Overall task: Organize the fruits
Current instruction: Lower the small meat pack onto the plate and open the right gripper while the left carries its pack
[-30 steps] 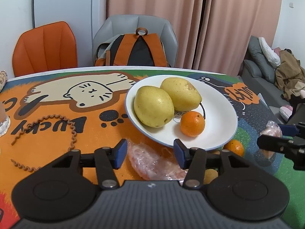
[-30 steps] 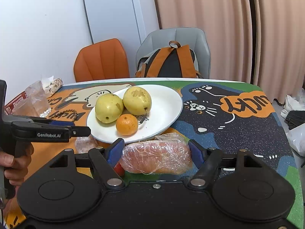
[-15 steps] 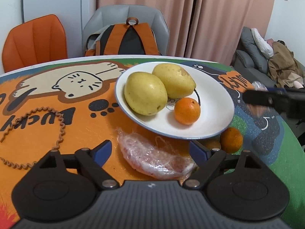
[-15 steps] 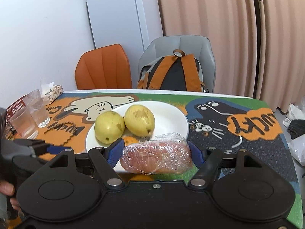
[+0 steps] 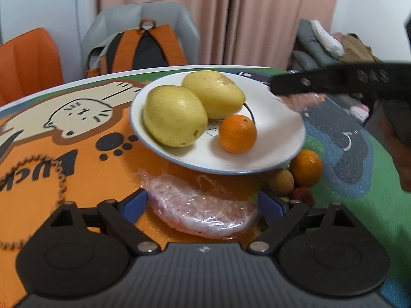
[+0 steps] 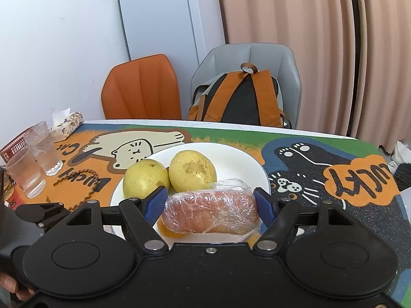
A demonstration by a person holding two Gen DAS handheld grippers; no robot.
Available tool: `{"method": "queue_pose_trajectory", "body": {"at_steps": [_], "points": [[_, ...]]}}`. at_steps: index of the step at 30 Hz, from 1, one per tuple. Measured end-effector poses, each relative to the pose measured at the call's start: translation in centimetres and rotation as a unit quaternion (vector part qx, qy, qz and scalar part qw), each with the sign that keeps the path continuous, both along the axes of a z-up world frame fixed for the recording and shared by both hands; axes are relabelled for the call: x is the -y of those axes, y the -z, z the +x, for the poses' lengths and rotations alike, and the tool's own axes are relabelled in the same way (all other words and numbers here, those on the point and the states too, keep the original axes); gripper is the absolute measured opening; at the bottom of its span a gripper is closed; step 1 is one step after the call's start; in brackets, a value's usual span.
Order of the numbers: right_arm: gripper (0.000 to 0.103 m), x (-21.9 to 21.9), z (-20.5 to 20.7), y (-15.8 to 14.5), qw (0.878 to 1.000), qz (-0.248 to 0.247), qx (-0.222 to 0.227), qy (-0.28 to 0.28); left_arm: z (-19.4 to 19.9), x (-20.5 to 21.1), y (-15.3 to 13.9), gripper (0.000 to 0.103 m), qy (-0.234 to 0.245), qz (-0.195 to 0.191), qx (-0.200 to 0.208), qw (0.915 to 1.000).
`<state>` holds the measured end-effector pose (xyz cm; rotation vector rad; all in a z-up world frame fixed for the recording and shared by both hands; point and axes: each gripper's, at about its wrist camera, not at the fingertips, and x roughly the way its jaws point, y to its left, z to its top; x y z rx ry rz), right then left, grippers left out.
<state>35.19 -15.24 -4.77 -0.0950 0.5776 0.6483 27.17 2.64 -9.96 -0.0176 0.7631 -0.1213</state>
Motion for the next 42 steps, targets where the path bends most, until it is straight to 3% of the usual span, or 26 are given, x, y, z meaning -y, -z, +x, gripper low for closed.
{"method": "queue_pose_trajectory", "body": {"at_steps": [8,10,12,18,24,34,42], "points": [[0.070,-1.5,1.3,0.4,1.000,-0.005,-0.004,0.002,0.4,-0.3,0.6,0.097,0.044,0.016,-0.002,0.9989],[0.073,-1.8,1.5,0.4,1.000,-0.001,0.003,0.003,0.5,-0.3,0.6,0.097,0.052,0.019,0.000,0.9985],[0.083,-2.0,1.7,0.3,1.000,-0.004,0.005,0.015,0.6,-0.3,0.8,0.098,0.060,0.022,0.000,0.9980],[0.086,-0.8,0.4,-0.1,1.000,-0.005,-0.009,0.030,0.8,-0.6,1.4,0.103,0.065,0.021,0.009,0.9976],[0.088,0.5,-1.2,0.2,0.999,-0.004,-0.035,0.025,1.1,-0.2,1.5,0.099,0.056,0.023,0.021,0.9980],[0.089,1.4,-3.1,0.2,0.999,-0.002,-0.040,0.027,-0.2,-0.5,0.8,0.091,0.022,0.019,0.019,0.9994],[0.089,1.7,-4.0,-0.1,0.999,0.005,-0.039,0.028,-2.1,-1.2,-1.8,0.091,0.000,0.020,0.045,0.9988]]}}
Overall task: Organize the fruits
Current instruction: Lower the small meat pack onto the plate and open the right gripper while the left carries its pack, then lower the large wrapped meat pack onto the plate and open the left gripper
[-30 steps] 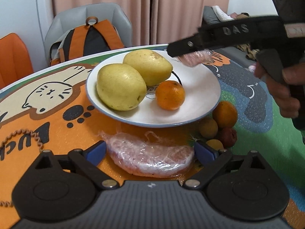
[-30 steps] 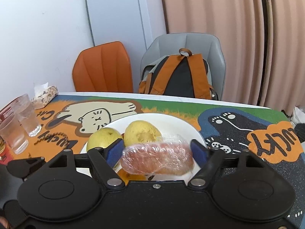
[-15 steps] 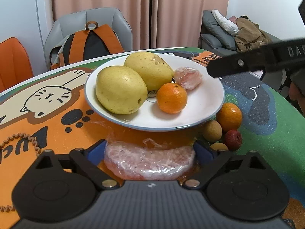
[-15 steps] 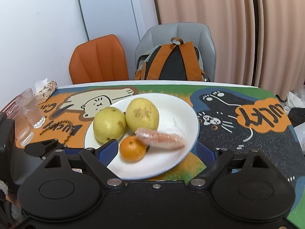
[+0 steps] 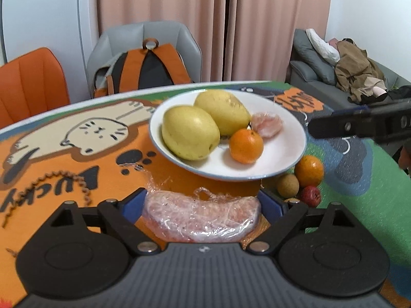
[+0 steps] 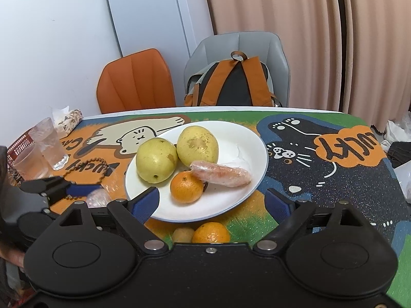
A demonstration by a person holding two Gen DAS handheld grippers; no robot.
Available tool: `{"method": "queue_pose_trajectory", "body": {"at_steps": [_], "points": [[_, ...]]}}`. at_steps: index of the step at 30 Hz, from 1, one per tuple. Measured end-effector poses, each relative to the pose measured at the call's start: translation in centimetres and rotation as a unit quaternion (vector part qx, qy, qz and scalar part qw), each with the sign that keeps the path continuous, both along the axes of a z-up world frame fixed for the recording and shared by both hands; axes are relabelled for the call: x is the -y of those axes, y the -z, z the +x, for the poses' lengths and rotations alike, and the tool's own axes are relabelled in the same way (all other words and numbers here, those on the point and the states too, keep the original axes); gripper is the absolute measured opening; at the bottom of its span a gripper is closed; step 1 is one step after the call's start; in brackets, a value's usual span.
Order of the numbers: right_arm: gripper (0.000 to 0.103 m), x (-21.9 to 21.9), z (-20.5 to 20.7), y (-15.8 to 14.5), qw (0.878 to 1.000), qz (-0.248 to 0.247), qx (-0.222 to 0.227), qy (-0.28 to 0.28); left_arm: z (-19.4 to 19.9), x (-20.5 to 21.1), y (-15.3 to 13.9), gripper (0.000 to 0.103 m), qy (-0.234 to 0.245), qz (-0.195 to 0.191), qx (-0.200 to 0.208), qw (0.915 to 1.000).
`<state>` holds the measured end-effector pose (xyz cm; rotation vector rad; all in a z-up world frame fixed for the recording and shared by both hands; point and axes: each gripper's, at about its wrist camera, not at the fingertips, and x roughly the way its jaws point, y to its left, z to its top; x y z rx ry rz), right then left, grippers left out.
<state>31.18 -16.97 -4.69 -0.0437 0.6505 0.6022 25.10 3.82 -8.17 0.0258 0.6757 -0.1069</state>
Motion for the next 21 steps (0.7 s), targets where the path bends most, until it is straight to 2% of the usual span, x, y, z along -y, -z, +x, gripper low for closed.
{"method": "queue_pose_trajectory", "body": {"at_steps": [7,21], "points": [[0.090,0.7,-0.8,-0.2,1.000,0.004,0.002,0.004,0.2,0.5,-1.8,0.091,-0.004,0.004,0.018,0.9998],[0.090,3.3,-1.6,0.0,1.000,0.007,-0.002,0.025,2.9,2.5,-3.3,0.091,-0.004,0.009,0.042,0.9991]]}}
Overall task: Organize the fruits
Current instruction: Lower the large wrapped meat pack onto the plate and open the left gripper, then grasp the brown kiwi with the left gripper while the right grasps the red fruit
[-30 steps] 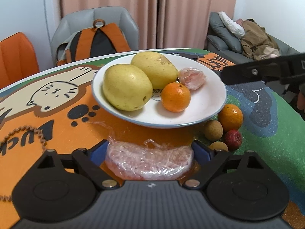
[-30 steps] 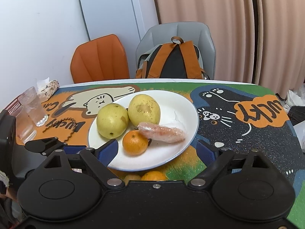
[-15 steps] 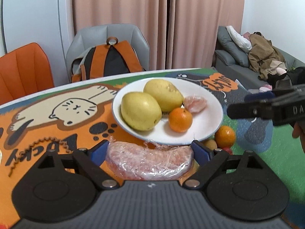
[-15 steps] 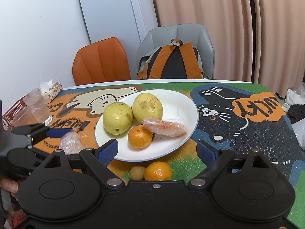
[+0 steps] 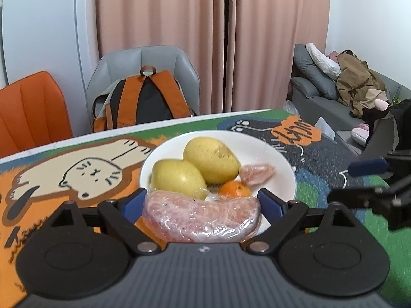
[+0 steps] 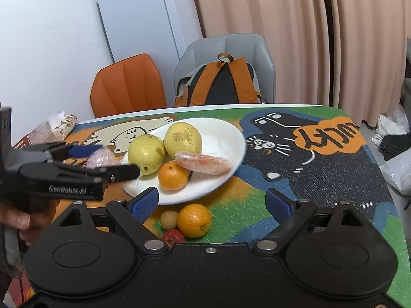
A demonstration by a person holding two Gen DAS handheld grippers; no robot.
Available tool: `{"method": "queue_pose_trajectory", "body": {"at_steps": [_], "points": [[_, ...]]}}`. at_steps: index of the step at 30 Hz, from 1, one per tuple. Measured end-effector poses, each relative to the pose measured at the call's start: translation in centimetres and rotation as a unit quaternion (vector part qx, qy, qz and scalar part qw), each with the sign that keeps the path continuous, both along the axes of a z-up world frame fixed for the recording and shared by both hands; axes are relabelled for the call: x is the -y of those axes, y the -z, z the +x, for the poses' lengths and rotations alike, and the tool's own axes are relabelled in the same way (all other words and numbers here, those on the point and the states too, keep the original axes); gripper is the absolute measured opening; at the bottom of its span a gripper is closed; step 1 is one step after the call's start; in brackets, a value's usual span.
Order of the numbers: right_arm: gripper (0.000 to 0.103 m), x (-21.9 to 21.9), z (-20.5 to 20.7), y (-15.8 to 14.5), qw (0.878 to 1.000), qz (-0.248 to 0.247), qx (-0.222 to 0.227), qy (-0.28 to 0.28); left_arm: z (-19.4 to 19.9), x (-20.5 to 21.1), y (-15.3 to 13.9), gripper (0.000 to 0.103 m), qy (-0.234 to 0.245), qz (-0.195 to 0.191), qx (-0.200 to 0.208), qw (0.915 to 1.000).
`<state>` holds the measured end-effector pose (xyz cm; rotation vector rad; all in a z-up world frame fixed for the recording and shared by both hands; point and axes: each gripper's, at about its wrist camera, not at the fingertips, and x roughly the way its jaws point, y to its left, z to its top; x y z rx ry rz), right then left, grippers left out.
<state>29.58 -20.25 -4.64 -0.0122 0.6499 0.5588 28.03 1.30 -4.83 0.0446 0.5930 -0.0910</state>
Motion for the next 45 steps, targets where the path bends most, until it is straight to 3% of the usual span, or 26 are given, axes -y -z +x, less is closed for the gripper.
{"method": "queue_pose_trajectory", "body": {"at_steps": [9,19,39,45], "points": [[0.090,1.8,-0.3,0.4,1.000,0.006,-0.008,0.017,1.8,1.0,-0.4,0.092,-0.015,-0.003,0.012,0.9998],[0.089,1.9,-0.7,1.1,1.000,0.013,-0.019,0.003,0.3,1.4,-0.6,0.092,-0.020,0.002,0.003,0.9998],[0.060,1.9,-1.9,2.1,0.998,0.027,-0.045,-0.041,-3.9,2.7,0.4,0.090,-0.028,-0.021,-0.016,0.9992],[0.056,1.9,-2.1,2.5,0.997,0.027,-0.050,-0.048,-4.4,2.9,1.3,0.079,-0.028,-0.035,-0.021,0.9988]]}}
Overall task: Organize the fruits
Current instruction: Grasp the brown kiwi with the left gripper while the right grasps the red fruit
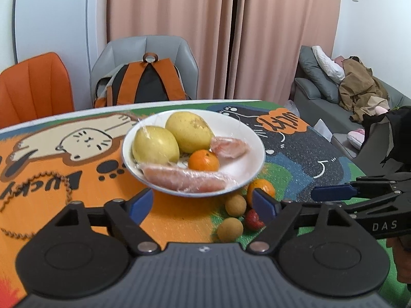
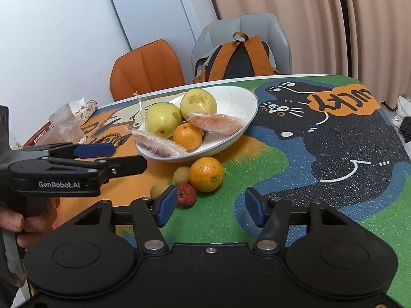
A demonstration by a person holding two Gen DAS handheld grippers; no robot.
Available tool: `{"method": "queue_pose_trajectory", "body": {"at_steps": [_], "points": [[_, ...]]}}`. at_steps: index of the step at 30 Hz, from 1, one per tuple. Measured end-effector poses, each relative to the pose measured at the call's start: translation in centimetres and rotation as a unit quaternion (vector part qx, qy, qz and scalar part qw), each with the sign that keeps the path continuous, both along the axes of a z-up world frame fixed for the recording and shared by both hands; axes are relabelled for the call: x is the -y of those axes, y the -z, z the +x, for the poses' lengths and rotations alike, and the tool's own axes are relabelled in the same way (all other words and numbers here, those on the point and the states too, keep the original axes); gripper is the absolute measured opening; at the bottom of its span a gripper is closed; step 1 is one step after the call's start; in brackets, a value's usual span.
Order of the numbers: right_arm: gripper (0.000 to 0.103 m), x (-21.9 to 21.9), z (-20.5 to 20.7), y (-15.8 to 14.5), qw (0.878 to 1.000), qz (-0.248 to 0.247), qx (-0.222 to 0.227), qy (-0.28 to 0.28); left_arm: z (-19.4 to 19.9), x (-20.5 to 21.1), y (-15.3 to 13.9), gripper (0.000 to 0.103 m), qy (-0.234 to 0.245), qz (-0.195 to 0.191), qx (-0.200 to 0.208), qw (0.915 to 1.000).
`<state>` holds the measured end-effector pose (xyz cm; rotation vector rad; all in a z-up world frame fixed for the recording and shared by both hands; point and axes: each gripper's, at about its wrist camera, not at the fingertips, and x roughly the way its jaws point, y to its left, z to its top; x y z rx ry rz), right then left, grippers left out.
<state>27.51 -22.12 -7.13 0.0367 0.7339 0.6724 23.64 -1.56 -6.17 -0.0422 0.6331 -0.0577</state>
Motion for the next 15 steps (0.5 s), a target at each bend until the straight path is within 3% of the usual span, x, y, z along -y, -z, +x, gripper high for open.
{"method": "queue_pose_trajectory", "body": {"at_steps": [4,15], "points": [[0.056,0.0,0.0,0.2,1.000,-0.004,-0.003,-0.002,-0.1,0.2,1.3,0.068,0.003,-0.013,-0.015,0.9998],[0.055,0.3,0.0,0.5,1.000,-0.007,-0.008,-0.001,0.7,0.9,3.2,0.051,0.022,-0.043,-0.035,0.9982]]}}
